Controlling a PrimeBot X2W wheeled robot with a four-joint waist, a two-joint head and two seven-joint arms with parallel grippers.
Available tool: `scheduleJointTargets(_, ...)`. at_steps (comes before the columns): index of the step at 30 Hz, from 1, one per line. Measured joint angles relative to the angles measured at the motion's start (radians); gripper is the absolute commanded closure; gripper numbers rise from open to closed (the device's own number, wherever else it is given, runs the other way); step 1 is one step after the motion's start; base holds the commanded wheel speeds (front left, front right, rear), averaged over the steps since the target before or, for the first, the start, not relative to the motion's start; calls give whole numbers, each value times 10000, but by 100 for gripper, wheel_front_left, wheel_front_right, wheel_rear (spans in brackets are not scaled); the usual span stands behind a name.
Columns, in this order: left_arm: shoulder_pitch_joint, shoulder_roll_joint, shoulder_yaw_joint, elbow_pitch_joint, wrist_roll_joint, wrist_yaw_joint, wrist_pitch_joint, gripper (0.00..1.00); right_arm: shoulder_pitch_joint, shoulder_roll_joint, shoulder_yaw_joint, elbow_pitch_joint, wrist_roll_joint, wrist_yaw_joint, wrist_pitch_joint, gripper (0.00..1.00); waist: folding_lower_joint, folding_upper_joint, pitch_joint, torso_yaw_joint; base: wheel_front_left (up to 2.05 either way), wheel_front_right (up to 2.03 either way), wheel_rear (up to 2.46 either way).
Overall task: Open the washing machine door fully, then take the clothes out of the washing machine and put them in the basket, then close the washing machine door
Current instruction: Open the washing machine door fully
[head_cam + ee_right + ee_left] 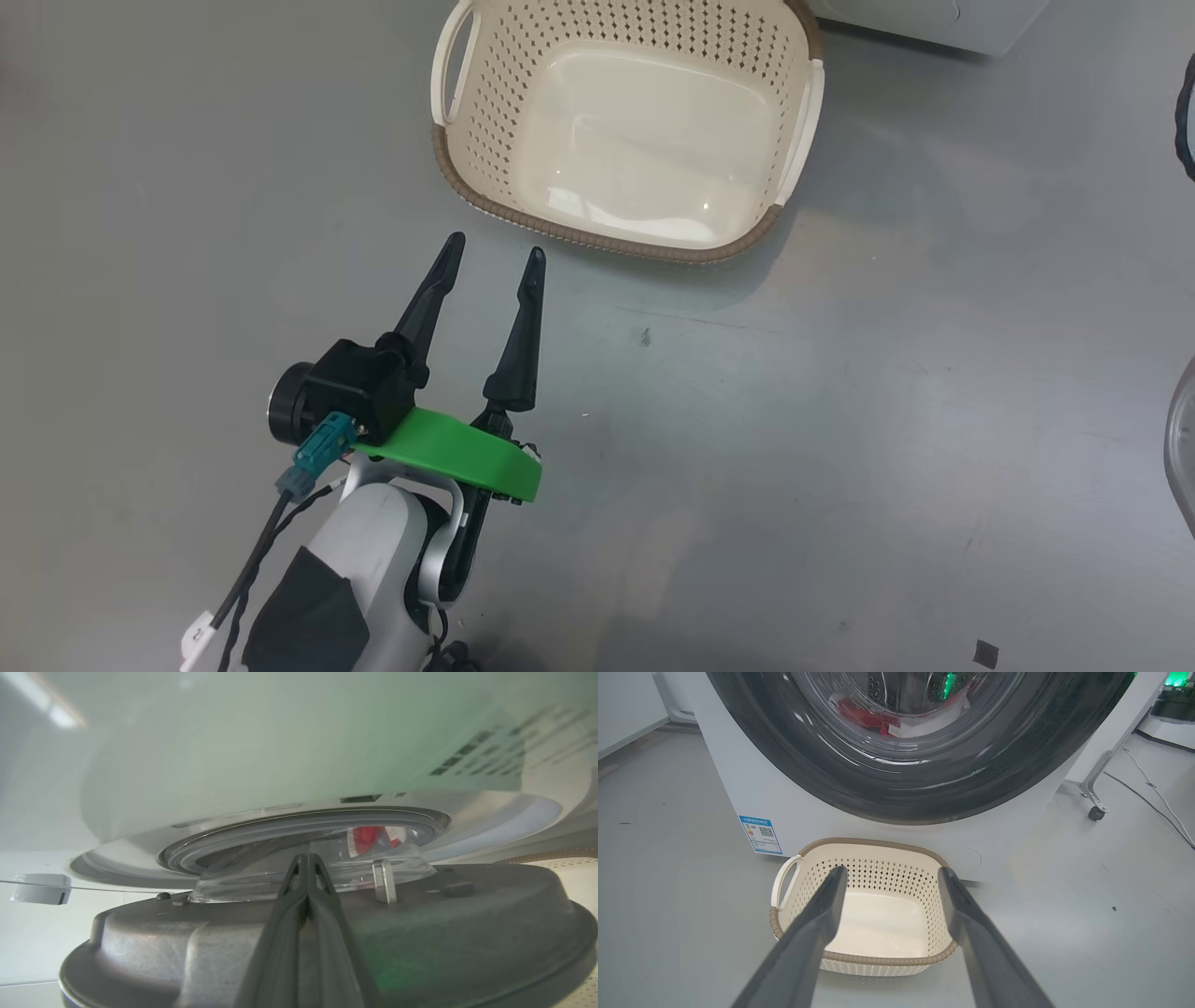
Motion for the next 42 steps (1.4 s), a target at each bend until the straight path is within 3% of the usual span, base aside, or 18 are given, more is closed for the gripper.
scheduleJointTargets(26, 5, 2, 165, 222, 215, 4, 0, 0, 956, 178, 10, 777, 263, -56, 516, 100, 0, 0, -832, -244, 0, 0, 0)
scheduleJointTargets(42, 168, 4, 267, 510, 483, 15, -2, 0, 2110, 324, 290, 1235, 727, 297, 940, 100, 0, 0, -1692, -454, 0, 0, 0)
